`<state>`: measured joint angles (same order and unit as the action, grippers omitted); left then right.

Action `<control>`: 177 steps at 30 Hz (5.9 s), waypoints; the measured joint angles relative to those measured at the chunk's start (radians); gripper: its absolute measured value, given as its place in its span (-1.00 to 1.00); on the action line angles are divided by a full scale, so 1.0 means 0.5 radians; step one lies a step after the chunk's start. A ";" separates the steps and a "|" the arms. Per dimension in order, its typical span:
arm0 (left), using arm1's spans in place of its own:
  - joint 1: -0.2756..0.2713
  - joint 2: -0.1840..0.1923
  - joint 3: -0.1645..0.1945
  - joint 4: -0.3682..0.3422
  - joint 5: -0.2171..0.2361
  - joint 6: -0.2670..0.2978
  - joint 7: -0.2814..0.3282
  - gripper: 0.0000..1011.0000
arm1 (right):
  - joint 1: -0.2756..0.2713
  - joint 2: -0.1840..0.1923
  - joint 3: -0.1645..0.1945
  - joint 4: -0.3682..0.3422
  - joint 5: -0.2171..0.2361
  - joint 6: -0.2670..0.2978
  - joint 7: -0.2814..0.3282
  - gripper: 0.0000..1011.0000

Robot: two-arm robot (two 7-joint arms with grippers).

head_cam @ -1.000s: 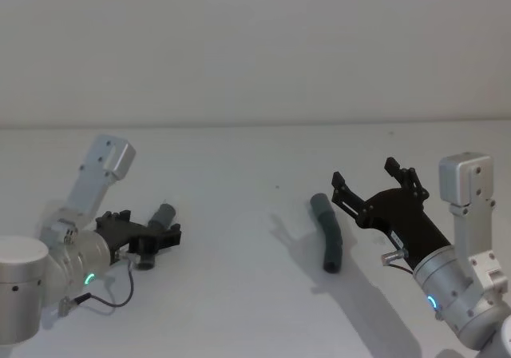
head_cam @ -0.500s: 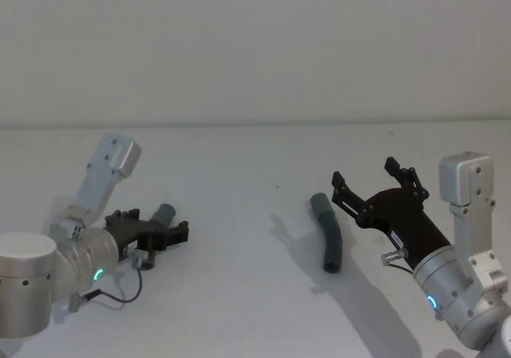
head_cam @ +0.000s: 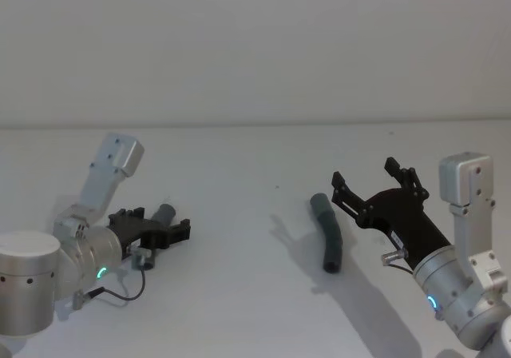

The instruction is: Use both hands to pick up one end of the pipe from the table, align the ends, and insert them.

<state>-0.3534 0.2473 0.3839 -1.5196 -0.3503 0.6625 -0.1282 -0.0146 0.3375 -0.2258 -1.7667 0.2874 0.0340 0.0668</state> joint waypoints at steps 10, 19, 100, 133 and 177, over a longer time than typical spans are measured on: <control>-0.005 -0.004 0.002 0.010 0.003 -0.007 -0.005 0.40 | 0.000 0.000 0.000 0.000 0.000 0.000 0.000 0.99; -0.006 -0.005 0.003 0.014 0.005 -0.010 -0.007 -0.18 | 0.000 0.000 0.000 0.000 0.000 0.000 0.000 0.99; -0.320 0.359 0.251 0.133 -0.011 -0.705 -1.016 -0.33 | 0.000 0.000 0.000 0.000 0.000 0.000 0.000 0.99; -0.692 0.546 0.484 0.398 0.077 -1.283 -1.710 -0.33 | 0.000 0.000 0.000 0.000 0.000 0.000 0.000 0.99; -0.756 0.553 0.516 0.464 0.089 -1.378 -1.776 -0.33 | 0.489 -0.023 -0.091 0.309 0.044 0.785 0.208 0.99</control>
<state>-0.7312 0.5237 0.6419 -1.2875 -0.3058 -0.0265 -1.0162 0.2297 0.3258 -0.2714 -1.6122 0.3091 0.4263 0.1709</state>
